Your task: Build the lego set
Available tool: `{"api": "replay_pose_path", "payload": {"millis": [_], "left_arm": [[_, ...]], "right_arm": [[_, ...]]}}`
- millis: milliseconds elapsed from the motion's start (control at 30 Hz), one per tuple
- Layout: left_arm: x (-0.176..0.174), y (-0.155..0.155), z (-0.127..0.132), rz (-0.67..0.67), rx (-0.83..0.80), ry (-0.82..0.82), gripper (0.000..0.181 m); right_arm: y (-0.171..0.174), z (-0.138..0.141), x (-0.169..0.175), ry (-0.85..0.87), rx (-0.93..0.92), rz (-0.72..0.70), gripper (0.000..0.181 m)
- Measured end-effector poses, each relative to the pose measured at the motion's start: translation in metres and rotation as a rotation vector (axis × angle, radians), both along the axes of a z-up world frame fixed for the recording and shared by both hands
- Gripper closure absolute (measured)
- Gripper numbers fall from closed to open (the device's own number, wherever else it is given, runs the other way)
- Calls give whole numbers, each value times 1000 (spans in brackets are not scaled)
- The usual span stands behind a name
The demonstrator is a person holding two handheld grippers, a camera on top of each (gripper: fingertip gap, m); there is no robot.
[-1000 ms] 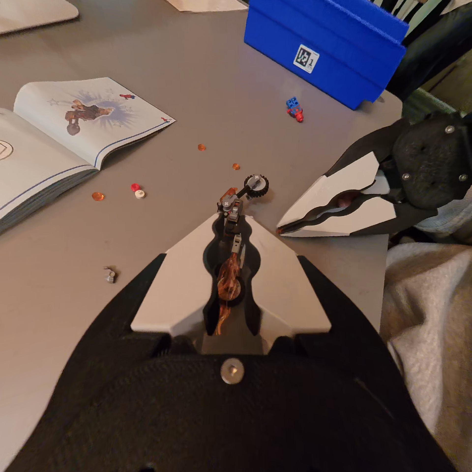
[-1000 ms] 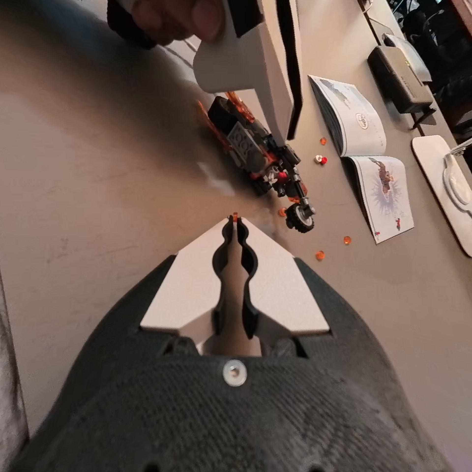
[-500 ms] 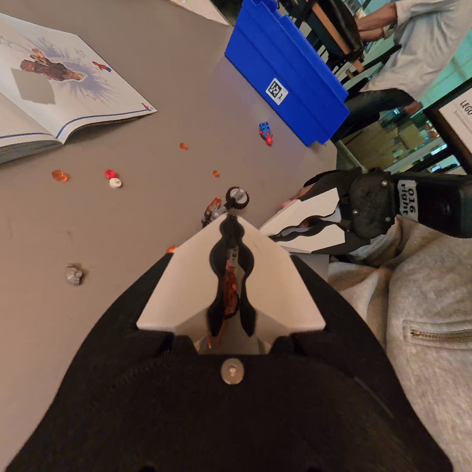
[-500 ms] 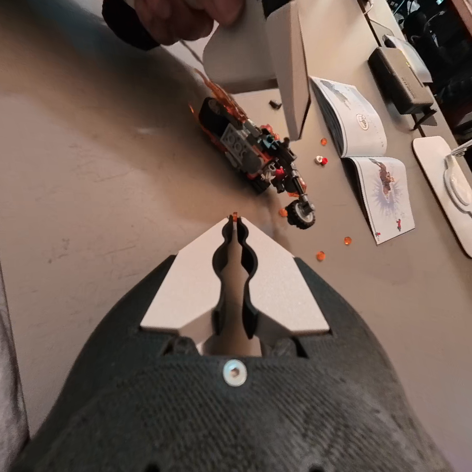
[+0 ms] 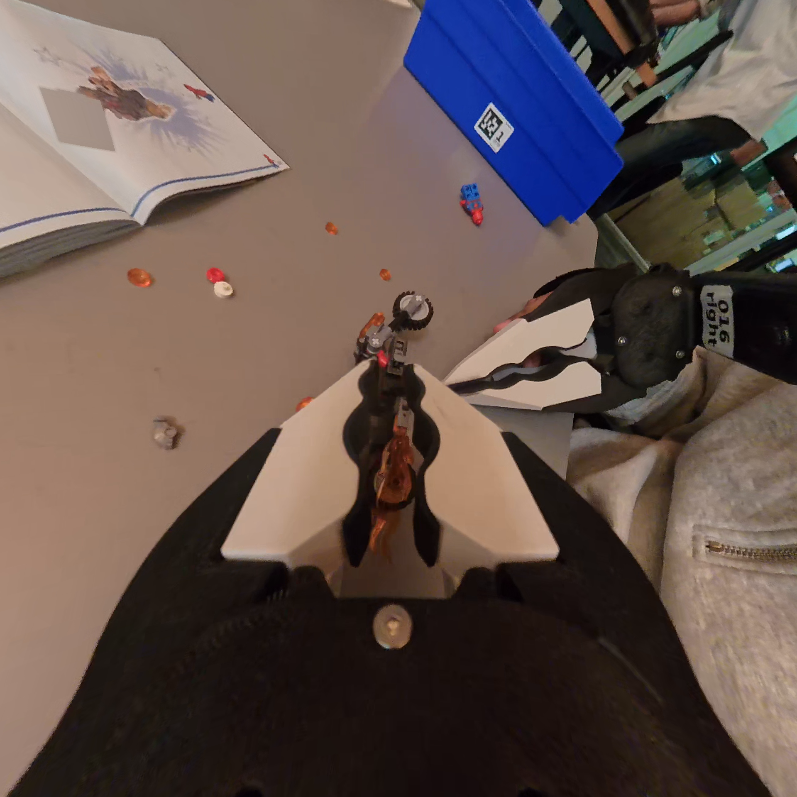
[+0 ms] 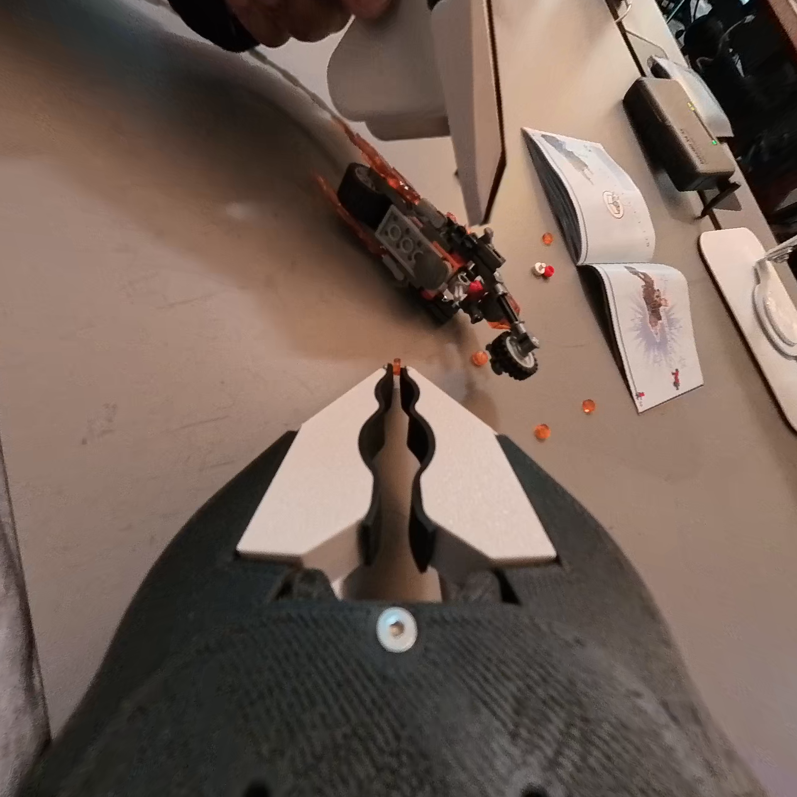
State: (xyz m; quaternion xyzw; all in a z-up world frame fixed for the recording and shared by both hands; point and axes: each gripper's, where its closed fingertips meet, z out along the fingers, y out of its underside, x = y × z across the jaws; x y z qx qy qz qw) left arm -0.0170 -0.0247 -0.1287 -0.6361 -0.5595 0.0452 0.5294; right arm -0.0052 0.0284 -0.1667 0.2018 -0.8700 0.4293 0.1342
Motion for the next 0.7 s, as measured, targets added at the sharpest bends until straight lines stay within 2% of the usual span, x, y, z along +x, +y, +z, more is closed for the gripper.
{"api": "replay_pose_path", "payload": {"millis": [167,300,500,600,700], "left_arm": [[0,10,0,-28,5,-2,173],[-2,10,4,-14,25,15,169],[-3,5,21,9,72,88,161],[4,21,36,-82,88,171,159],[9,39,35,-161,-7,223,161]], "right_arm": [[0,0,0,-1,0,0,180],[0,0,0,-10,2,0,180],[-1,5,-4,-71,-20,-23,180],[-4,24,-3,-206,-110,-19,181],[-6,51,7,-466,-213,43,181]]}}
